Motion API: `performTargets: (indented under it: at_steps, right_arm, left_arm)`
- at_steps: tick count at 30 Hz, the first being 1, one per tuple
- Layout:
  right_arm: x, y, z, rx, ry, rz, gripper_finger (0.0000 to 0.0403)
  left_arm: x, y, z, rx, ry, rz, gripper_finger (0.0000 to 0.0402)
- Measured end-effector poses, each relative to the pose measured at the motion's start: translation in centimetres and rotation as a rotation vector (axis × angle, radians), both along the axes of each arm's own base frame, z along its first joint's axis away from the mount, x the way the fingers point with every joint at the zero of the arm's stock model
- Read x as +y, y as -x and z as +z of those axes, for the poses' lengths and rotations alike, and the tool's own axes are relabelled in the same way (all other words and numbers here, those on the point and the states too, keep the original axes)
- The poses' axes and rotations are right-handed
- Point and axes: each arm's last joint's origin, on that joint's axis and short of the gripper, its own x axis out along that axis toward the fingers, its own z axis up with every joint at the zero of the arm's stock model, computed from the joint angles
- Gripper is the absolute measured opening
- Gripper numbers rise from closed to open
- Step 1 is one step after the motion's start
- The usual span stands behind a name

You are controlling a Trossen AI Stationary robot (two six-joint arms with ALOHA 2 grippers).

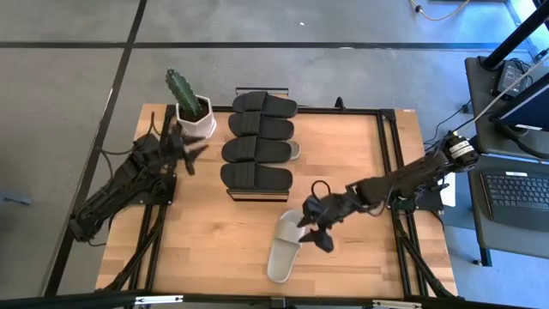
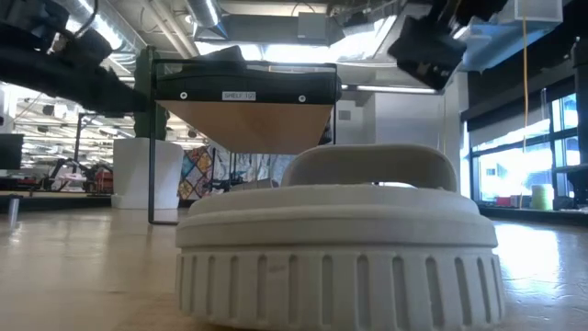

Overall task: Pick and place slides into the shelf
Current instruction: Put the white slide under the shelf

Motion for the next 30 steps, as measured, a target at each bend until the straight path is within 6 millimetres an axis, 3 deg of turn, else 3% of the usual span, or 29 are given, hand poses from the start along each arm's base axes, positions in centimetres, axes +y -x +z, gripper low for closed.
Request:
performTargets:
  at_steps: [6,26,30]
  right_arm:
    - [1.8,0.7,0.1,-0.027,0.037,0.005,0.0259]
    - [2.6,1.1,0.1,-0.074,0.134,0.046,0.0259]
    - [2.5,1.0,0.1,-0.101,0.177,0.016,0.0259]
  left_arm:
    - [-1.5,-0.7,0.2,-0.028,0.042,-0.395,0.0147]
    - [-4.9,-1.5,1.2,-0.066,0.162,-0.791,0.0147]
    - [-5.3,-1.7,1.1,-0.059,0.142,-0.777,0.0147]
